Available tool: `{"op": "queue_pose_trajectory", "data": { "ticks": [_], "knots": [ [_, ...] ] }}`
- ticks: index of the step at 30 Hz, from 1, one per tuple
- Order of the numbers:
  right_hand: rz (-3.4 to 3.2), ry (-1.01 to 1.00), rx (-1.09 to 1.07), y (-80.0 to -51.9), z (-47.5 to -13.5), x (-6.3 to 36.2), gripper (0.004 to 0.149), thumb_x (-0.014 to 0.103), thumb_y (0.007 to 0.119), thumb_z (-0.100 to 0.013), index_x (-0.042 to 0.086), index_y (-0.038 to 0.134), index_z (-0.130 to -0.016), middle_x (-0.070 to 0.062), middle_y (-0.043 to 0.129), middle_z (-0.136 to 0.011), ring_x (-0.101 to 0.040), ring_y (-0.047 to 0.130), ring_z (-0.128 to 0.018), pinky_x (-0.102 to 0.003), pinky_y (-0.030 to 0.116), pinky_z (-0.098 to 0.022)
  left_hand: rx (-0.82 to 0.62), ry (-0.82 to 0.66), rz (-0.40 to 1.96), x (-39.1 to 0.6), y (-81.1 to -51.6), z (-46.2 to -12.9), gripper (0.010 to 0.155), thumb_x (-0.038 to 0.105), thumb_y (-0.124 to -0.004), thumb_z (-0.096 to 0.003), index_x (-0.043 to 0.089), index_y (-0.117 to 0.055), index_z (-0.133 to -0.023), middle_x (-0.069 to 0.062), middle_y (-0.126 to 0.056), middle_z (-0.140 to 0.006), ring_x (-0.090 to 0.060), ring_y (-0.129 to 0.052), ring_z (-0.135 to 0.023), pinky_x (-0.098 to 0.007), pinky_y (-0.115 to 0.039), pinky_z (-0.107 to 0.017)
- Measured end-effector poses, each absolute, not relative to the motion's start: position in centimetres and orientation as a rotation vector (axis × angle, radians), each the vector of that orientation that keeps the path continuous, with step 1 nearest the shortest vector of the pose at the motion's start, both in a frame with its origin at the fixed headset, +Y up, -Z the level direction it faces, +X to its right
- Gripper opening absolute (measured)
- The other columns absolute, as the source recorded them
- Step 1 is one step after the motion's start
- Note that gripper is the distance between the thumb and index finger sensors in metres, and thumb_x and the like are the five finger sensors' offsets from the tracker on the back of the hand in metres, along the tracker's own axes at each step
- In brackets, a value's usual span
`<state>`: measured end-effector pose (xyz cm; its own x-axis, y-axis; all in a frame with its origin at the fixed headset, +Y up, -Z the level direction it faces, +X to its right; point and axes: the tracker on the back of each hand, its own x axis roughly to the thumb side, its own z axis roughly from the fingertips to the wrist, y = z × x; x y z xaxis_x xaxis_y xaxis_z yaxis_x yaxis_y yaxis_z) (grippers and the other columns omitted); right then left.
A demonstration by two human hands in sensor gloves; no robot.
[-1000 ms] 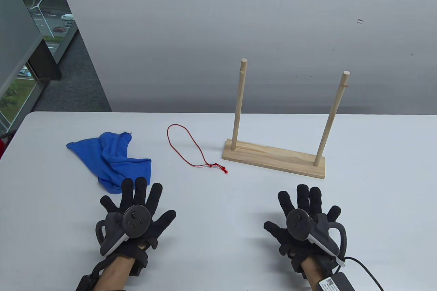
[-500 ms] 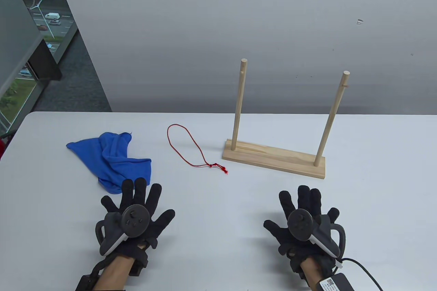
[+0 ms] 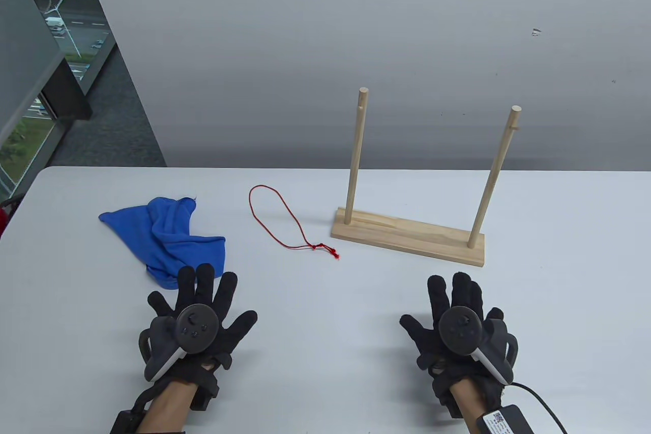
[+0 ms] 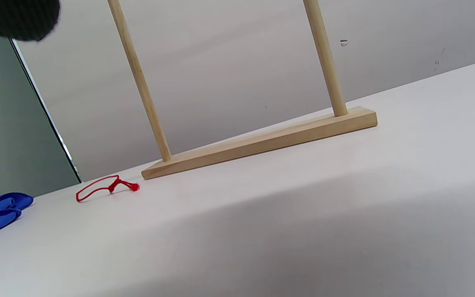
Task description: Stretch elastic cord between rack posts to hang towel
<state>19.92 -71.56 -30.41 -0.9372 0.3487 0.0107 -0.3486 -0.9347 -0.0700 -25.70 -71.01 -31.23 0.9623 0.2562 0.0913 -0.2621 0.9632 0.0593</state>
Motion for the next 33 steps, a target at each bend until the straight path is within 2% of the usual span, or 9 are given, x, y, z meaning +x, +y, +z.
{"op": "queue_pose_trajectory", "data": {
  "ticks": [4, 11, 14, 26, 33],
  "knots": [
    [2.751, -0.170, -0.027, -71.0, -30.6, 20.4, 0.088, 0.074, 0.062, -0.044, 0.027, 0.020, -0.104, -0.016, 0.006, -0.107, -0.043, 0.033, -0.101, -0.075, 0.031, -0.062, 0.079, -0.084, 0.271, -25.8, -71.0, -31.2, 0.092, 0.090, -0.050, -0.0362, 0.040, -0.048, -0.113, -0.005, -0.028, -0.126, -0.037, -0.016, -0.117, -0.076, -0.011, -0.064],
    [2.625, -0.209, -0.066, -69.8, -31.2, 21.3, 0.086, 0.068, 0.066, -0.045, 0.022, 0.024, -0.104, -0.019, 0.016, -0.106, -0.043, 0.044, -0.097, -0.071, 0.043, -0.062, 0.092, -0.087, 0.289, -26.0, -71.0, -31.1, 0.090, 0.089, -0.052, -0.0369, 0.040, -0.049, -0.113, -0.006, -0.029, -0.125, -0.037, -0.018, -0.117, -0.076, -0.012, -0.064],
    [2.550, -0.193, -0.086, -69.1, -31.8, 21.9, 0.085, 0.066, 0.067, -0.045, 0.021, 0.026, -0.104, -0.021, 0.025, -0.106, -0.043, 0.052, -0.094, -0.069, 0.051, -0.060, 0.090, -0.092, 0.293, -25.9, -71.1, -31.1, 0.091, 0.089, -0.052, -0.0370, 0.039, -0.049, -0.113, -0.006, -0.030, -0.125, -0.037, -0.018, -0.117, -0.076, -0.012, -0.065],
    [2.462, -0.177, -0.222, -68.0, -34.0, 24.1, 0.082, 0.061, 0.069, -0.046, 0.017, 0.031, -0.103, -0.023, 0.035, -0.104, -0.043, 0.063, -0.089, -0.069, 0.059, -0.056, 0.093, -0.096, 0.304, -26.0, -71.1, -31.0, 0.092, 0.088, -0.057, -0.0369, 0.038, -0.046, -0.114, -0.006, -0.029, -0.125, -0.038, -0.018, -0.117, -0.077, -0.012, -0.065],
    [2.496, -0.193, -0.281, -67.4, -35.2, 25.5, 0.084, 0.062, 0.070, -0.045, 0.014, 0.033, -0.103, -0.024, 0.040, -0.102, -0.043, 0.071, -0.084, -0.068, 0.066, -0.051, 0.091, -0.098, 0.301, -25.9, -71.1, -31.0, 0.092, 0.087, -0.059, -0.0372, 0.038, -0.045, -0.114, -0.006, -0.029, -0.125, -0.038, -0.019, -0.117, -0.077, -0.013, -0.065]
  ]
}}
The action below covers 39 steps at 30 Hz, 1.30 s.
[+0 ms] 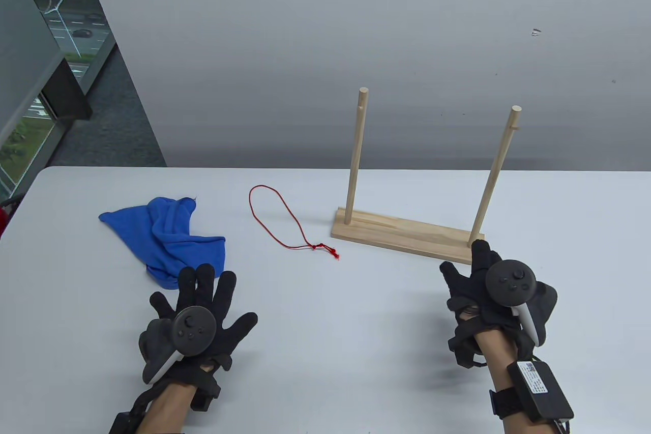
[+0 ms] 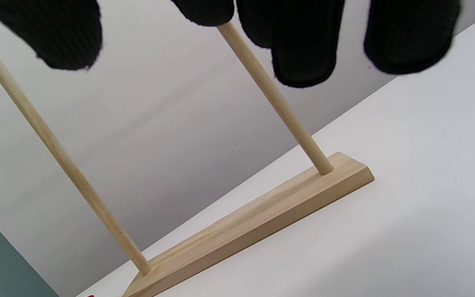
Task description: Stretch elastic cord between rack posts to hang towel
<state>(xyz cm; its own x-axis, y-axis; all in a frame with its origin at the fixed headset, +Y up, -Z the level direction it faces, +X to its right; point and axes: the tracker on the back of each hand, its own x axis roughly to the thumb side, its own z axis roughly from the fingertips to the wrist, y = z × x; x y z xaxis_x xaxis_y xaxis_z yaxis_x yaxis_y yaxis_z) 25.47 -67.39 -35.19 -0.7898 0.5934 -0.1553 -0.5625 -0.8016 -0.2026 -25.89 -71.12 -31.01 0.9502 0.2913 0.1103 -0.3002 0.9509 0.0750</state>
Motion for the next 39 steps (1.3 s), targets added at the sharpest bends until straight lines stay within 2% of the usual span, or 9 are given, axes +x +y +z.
{"op": "queue_pose_trajectory", "data": {
  "ticks": [8, 14, 39],
  "knots": [
    [2.485, -0.180, -0.359, -66.9, -36.8, 26.9, 0.084, 0.061, 0.073, -0.044, 0.011, 0.036, -0.101, -0.024, 0.049, -0.099, -0.041, 0.080, -0.077, -0.063, 0.076, -0.045, 0.088, -0.099, 0.300, -25.8, -71.1, -31.0, 0.091, 0.086, -0.060, -0.0380, 0.038, -0.046, -0.114, -0.007, -0.029, -0.125, -0.038, -0.019, -0.117, -0.076, -0.013, -0.065],
    [2.495, -0.181, -0.413, -66.3, -38.7, 28.0, 0.085, 0.061, 0.075, -0.043, 0.010, 0.039, -0.101, -0.024, 0.056, -0.095, -0.040, 0.089, -0.068, -0.052, 0.087, -0.034, 0.088, -0.101, 0.298, -25.7, -71.2, -31.0, 0.090, 0.085, -0.060, -0.0382, 0.038, -0.046, -0.114, -0.007, -0.029, -0.125, -0.038, -0.020, -0.117, -0.076, -0.014, -0.066],
    [2.454, 0.029, -0.693, -70.2, -45.8, 30.4, 0.085, 0.059, 0.083, -0.040, 0.009, 0.045, -0.098, -0.014, 0.074, -0.082, -0.023, 0.101, -0.042, -0.030, 0.092, -0.016, 0.092, -0.086, 0.273, -25.6, -71.2, -31.0, 0.090, 0.084, -0.062, -0.0385, 0.037, -0.047, -0.113, -0.007, -0.031, -0.125, -0.038, -0.022, -0.117, -0.076, -0.015, -0.066]
  ]
}}
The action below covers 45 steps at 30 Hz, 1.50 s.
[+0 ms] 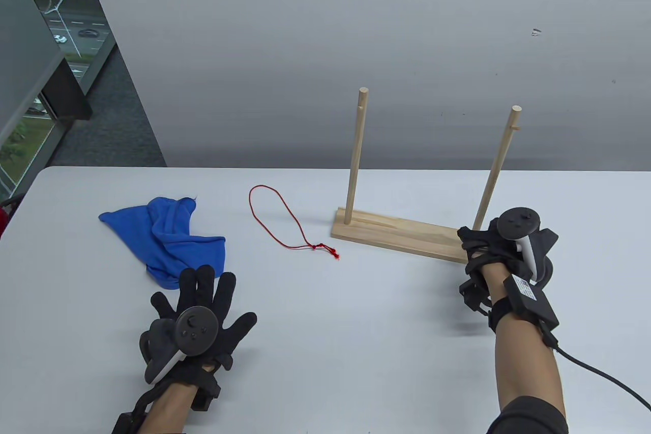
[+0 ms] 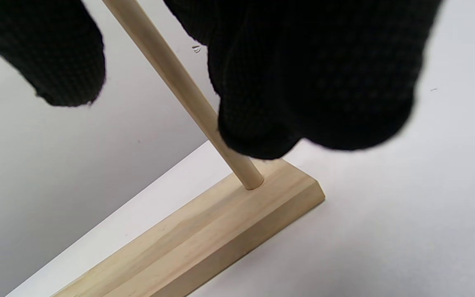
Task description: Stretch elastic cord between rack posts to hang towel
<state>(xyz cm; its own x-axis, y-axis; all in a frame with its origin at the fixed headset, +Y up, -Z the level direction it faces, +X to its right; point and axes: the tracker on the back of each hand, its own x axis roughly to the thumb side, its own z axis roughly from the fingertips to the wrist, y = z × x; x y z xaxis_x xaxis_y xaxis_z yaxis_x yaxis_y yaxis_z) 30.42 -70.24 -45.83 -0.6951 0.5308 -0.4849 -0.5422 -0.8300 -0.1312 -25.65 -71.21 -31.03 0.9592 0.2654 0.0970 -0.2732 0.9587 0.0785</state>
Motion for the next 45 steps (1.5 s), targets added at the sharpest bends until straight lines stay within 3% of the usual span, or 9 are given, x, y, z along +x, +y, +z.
{"op": "queue_pose_trajectory", "data": {
  "ticks": [11, 19, 29, 45],
  "knots": [
    [2.421, 0.085, -0.775, -72.5, -47.9, 30.8, 0.082, 0.056, 0.084, -0.039, 0.009, 0.049, -0.096, -0.010, 0.079, -0.075, -0.018, 0.101, -0.036, -0.026, 0.090, -0.012, 0.084, -0.075, 0.255, -25.6, -71.3, -31.1, 0.090, 0.084, -0.062, -0.0388, 0.036, -0.047, -0.113, -0.008, -0.032, -0.124, -0.038, -0.024, -0.117, -0.076, -0.015, -0.066],
    [2.344, 0.098, -0.817, -74.3, -48.8, 31.1, 0.071, 0.052, 0.084, -0.040, 0.010, 0.061, -0.092, -0.008, 0.086, -0.066, -0.016, 0.101, -0.030, -0.024, 0.088, -0.008, 0.081, -0.061, 0.248, -25.6, -71.3, -31.0, 0.090, 0.084, -0.062, -0.0388, 0.036, -0.048, -0.113, -0.007, -0.032, -0.124, -0.038, -0.024, -0.117, -0.076, -0.015, -0.066],
    [2.339, 0.100, -0.850, -75.5, -49.6, 31.6, 0.059, 0.050, 0.079, -0.043, 0.011, 0.070, -0.087, -0.009, 0.090, -0.061, -0.017, 0.101, -0.027, -0.025, 0.087, -0.006, 0.081, -0.053, 0.242, -25.6, -71.2, -31.1, 0.089, 0.083, -0.062, -0.0388, 0.036, -0.048, -0.113, -0.008, -0.033, -0.124, -0.038, -0.025, -0.117, -0.076, -0.016, -0.066],
    [2.471, 0.018, -0.800, -76.2, -50.3, 31.6, 0.052, 0.049, 0.081, -0.041, 0.009, 0.081, -0.076, -0.004, 0.095, -0.050, -0.017, 0.102, -0.019, -0.027, 0.087, -0.004, 0.097, -0.046, 0.225, -25.7, -71.2, -31.1, 0.089, 0.083, -0.061, -0.0387, 0.036, -0.050, -0.113, -0.008, -0.035, -0.124, -0.038, -0.026, -0.117, -0.076, -0.016, -0.067]
  ]
}}
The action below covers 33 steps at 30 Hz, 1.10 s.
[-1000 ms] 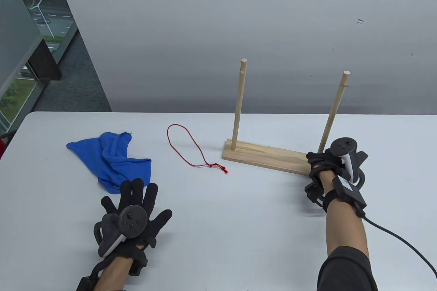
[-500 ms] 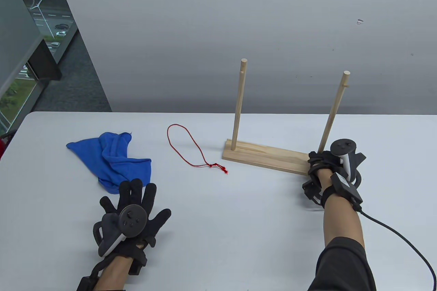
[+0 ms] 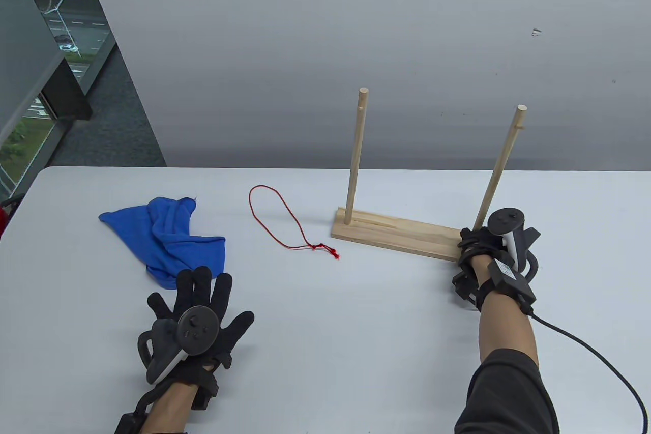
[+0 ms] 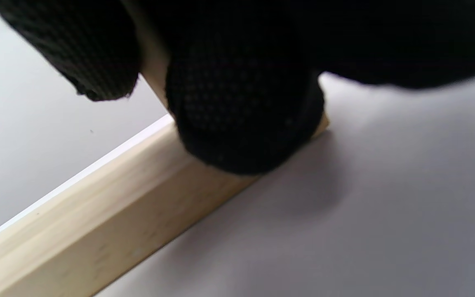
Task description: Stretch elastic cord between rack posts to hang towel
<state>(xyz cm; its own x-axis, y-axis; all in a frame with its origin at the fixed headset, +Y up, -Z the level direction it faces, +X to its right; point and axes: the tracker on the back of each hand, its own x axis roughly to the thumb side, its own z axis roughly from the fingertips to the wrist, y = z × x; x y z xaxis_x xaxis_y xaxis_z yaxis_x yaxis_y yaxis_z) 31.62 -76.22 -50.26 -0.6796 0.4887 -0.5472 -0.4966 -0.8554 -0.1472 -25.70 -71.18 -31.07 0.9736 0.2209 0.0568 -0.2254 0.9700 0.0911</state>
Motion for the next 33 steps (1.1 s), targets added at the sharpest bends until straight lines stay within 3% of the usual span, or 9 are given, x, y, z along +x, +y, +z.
{"op": "queue_pose_trajectory", "data": {
  "ticks": [23, 33],
  "knots": [
    [2.395, -0.028, -0.707, -76.4, -50.1, 32.4, 0.051, 0.045, 0.079, -0.041, 0.005, 0.084, -0.073, -0.009, 0.098, -0.044, -0.017, 0.103, -0.012, -0.025, 0.087, -0.001, 0.091, -0.043, 0.207, -25.6, -71.3, -31.0, 0.089, 0.084, -0.061, -0.0387, 0.036, -0.049, -0.113, -0.007, -0.035, -0.124, -0.038, -0.026, -0.117, -0.076, -0.016, -0.067],
    [2.301, -0.128, -0.630, -74.5, -48.7, 32.5, 0.051, 0.045, 0.080, -0.042, 0.003, 0.085, -0.071, -0.009, 0.098, -0.042, -0.015, 0.104, -0.009, -0.024, 0.087, 0.001, 0.086, -0.044, 0.202, -25.5, -71.4, -31.0, 0.089, 0.084, -0.061, -0.0390, 0.036, -0.049, -0.113, -0.008, -0.034, -0.124, -0.038, -0.025, -0.117, -0.076, -0.016, -0.066]
  ]
}}
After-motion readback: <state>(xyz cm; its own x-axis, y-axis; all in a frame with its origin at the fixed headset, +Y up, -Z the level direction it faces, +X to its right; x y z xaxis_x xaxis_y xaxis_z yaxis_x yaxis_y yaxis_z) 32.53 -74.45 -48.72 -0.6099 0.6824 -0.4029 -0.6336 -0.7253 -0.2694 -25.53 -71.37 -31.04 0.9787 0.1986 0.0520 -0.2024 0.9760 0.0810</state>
